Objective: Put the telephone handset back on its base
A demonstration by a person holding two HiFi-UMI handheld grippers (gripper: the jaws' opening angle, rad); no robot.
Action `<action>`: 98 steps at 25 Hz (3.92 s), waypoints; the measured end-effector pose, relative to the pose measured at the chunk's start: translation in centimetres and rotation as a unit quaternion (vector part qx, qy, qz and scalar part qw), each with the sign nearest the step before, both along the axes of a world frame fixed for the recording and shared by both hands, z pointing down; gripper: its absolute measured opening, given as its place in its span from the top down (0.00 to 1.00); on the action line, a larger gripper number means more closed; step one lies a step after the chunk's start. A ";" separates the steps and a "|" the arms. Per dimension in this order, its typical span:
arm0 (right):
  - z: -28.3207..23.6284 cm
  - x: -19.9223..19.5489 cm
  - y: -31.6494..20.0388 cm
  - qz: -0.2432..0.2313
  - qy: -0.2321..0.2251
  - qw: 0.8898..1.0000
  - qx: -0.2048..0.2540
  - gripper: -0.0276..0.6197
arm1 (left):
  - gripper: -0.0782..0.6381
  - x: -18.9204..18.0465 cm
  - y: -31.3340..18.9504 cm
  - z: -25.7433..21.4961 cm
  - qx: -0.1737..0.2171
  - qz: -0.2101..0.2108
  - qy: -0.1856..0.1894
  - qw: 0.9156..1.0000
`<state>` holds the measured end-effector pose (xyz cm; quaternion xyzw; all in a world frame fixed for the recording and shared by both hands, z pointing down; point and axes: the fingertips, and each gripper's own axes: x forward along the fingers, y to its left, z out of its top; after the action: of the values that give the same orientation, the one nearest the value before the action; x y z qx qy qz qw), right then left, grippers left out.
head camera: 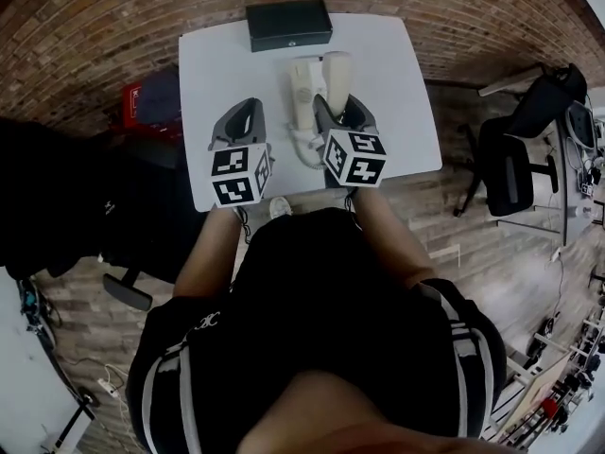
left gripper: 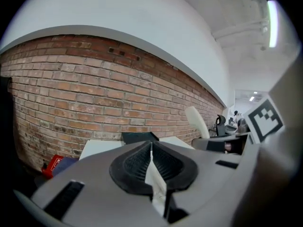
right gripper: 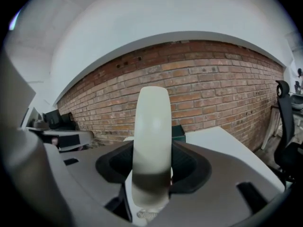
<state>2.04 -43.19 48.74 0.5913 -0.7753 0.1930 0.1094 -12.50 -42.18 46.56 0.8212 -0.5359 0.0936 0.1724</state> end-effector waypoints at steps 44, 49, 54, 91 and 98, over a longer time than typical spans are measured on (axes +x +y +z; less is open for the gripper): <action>20.2 -2.4 -7.8 0.000 0.115 0.939 -0.324 0.65 | 0.87 -3.0 -1.3 2.3 -0.029 -0.041 -0.027 0.998; 20.4 -2.3 -7.9 0.003 0.125 0.938 -0.324 0.65 | 0.87 -3.5 -1.4 2.6 -0.032 -0.046 -0.028 0.998; 20.4 -2.3 -8.0 0.013 0.122 0.939 -0.321 0.64 | 0.87 -3.6 -1.7 2.3 -0.028 -0.049 -0.026 0.998; -9.6 5.8 1.6 0.029 -0.015 0.971 0.236 0.96 | 0.88 4.0 -0.3 -2.6 0.068 0.018 -0.006 0.997; -9.4 5.7 1.8 0.016 -0.028 0.973 0.227 0.96 | 0.88 3.9 0.2 -3.6 0.078 0.012 -0.003 0.997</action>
<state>7.72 -41.43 39.33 0.6073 -0.7921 0.0307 -0.0526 -8.61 -41.94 42.97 0.8381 -0.5323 0.0563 0.1055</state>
